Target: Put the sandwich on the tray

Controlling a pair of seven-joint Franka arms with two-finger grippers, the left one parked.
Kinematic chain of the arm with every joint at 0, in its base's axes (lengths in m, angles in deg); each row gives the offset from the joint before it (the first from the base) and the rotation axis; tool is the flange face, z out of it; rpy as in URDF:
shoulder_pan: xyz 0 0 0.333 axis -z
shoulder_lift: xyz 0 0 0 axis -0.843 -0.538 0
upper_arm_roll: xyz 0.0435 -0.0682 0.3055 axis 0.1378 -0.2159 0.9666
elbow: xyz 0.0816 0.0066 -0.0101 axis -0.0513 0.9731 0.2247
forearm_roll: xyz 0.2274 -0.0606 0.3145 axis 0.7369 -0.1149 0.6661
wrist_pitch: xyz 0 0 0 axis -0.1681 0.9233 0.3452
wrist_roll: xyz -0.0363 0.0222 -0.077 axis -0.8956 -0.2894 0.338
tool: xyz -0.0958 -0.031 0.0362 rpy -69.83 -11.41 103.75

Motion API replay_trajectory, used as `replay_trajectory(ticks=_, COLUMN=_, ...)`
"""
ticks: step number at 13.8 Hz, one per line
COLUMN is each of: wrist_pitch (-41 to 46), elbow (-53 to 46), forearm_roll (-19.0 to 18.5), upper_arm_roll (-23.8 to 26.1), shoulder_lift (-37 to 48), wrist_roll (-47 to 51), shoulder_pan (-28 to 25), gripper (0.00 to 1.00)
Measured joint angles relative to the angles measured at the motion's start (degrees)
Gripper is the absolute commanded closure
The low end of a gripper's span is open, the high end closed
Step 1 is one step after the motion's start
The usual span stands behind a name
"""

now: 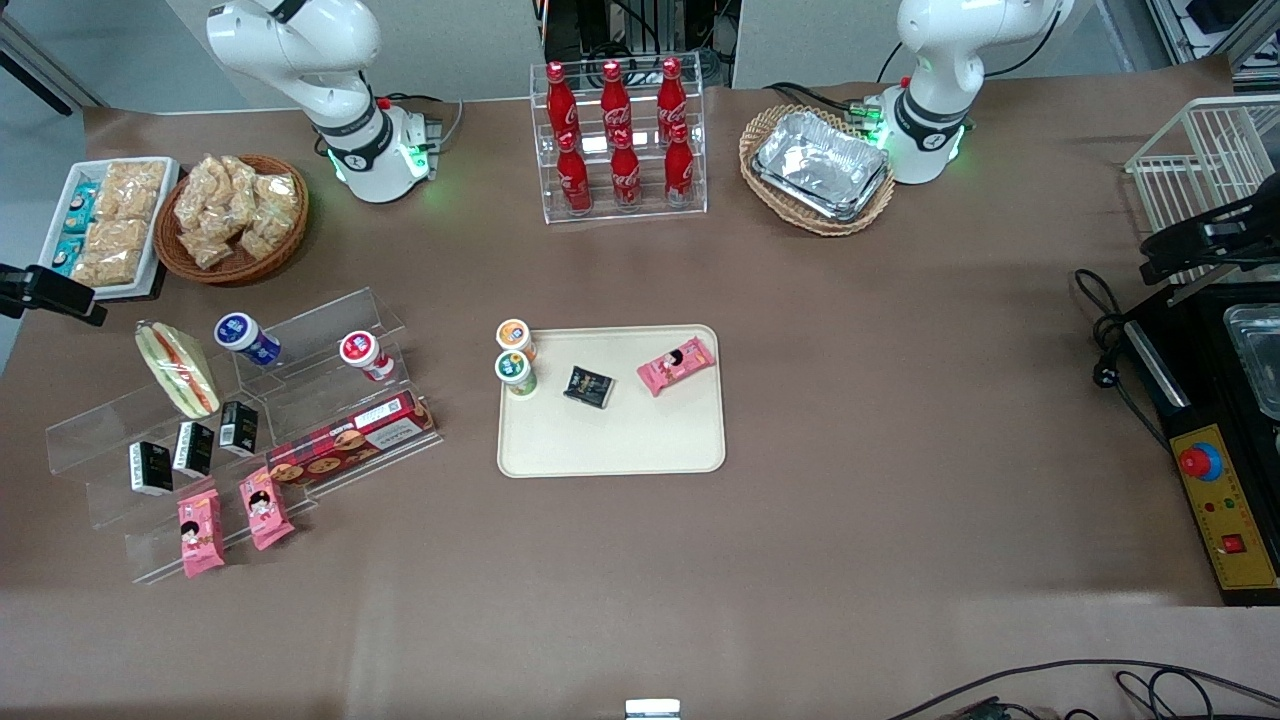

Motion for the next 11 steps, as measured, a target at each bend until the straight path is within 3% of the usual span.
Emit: replay_trajectory(ticks=11, wrist_pitch=-1.1, elbow=0.0, forearm_roll=0.0, upper_arm_roll=0.0, shoulder_lift=-0.2, wrist_roll=-1.3, shoulder_pan=0.0, gripper=0.0)
